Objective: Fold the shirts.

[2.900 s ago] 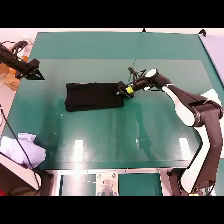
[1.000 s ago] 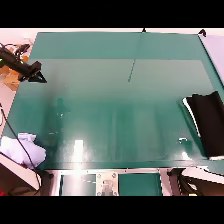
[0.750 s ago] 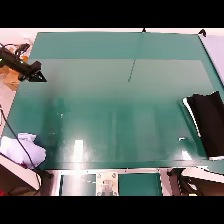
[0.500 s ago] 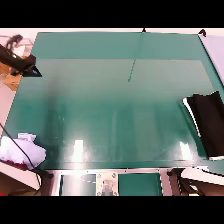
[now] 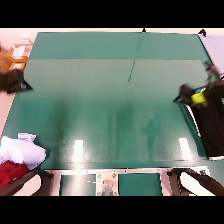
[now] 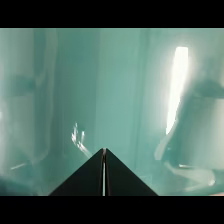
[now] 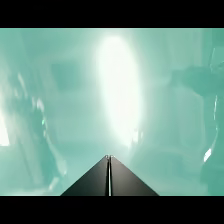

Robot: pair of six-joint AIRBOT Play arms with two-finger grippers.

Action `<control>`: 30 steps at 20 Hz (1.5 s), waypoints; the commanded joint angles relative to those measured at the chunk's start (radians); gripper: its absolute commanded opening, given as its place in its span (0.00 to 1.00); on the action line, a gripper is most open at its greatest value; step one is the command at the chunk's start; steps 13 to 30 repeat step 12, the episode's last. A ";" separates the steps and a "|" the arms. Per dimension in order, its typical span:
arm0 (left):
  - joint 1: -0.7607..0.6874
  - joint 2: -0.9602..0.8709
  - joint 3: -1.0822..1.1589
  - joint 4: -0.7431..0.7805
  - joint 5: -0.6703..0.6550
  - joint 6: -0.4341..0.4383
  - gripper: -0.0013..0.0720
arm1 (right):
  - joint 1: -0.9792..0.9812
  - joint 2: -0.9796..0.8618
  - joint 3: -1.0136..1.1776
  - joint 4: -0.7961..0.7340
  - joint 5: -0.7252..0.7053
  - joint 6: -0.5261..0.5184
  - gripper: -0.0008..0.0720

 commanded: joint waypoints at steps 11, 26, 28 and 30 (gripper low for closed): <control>0.000 0.332 -0.427 -0.002 0.058 0.076 0.05 | 0.235 0.134 -0.246 0.064 -0.139 -0.019 0.03; 0.000 0.332 -0.427 -0.002 0.058 0.076 0.05 | 0.235 0.134 -0.246 0.064 -0.139 -0.019 0.03; 0.000 0.332 -0.427 -0.002 0.058 0.076 0.05 | 0.235 0.134 -0.246 0.064 -0.139 -0.019 0.03; 0.000 0.332 -0.427 -0.002 0.058 0.076 0.05 | 0.235 0.134 -0.246 0.064 -0.139 -0.019 0.03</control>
